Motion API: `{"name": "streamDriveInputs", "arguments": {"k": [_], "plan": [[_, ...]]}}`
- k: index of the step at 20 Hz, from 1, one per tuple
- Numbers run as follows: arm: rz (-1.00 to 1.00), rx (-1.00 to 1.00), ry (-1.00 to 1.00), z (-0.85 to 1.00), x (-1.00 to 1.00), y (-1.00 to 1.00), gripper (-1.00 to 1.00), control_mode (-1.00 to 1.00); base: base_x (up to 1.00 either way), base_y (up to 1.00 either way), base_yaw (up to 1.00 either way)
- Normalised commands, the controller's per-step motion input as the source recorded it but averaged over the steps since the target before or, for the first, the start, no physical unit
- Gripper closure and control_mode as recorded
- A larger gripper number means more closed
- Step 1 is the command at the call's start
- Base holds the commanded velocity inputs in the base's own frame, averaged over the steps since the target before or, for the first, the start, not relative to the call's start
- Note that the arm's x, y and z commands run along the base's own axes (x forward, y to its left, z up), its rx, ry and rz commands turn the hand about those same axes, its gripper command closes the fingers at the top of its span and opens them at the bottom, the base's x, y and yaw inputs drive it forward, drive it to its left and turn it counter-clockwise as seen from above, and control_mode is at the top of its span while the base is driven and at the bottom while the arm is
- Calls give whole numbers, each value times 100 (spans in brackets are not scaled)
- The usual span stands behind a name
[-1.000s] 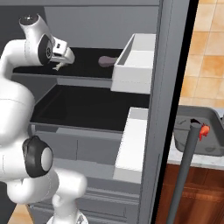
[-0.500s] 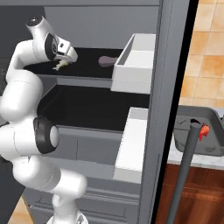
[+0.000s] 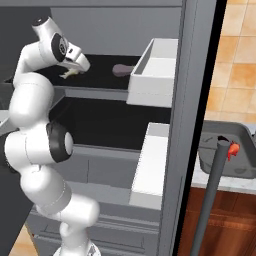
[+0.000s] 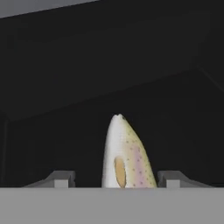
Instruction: Place one eggplant and one fish in each tupperware on the nearby counter, to pack two identical lunches.
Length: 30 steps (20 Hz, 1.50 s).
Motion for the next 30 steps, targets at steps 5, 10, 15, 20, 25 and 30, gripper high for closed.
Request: {"name": "streamDriveInputs", "arguments": {"k": [5, 10, 15, 20, 25, 30], "plan": [[-19, 0, 5, -38, -6, -49, 100, -100, 0, 0, 0], [-17, 0, -11, -56, -31, -55, 100, -100, 0, 0, 0], [-1, 0, -35, -32, -16, -19, 100, -100, 0, 0, 0], [0, 0, -21, 16, -46, -37, 100, -100, 0, 0, 0], [0, 0, -2, 30, -80, -41, 100, -100, 0, 0, 0], [0, 0, 7, 40, -87, -14, 100, -100, 0, 0, 0]]}}
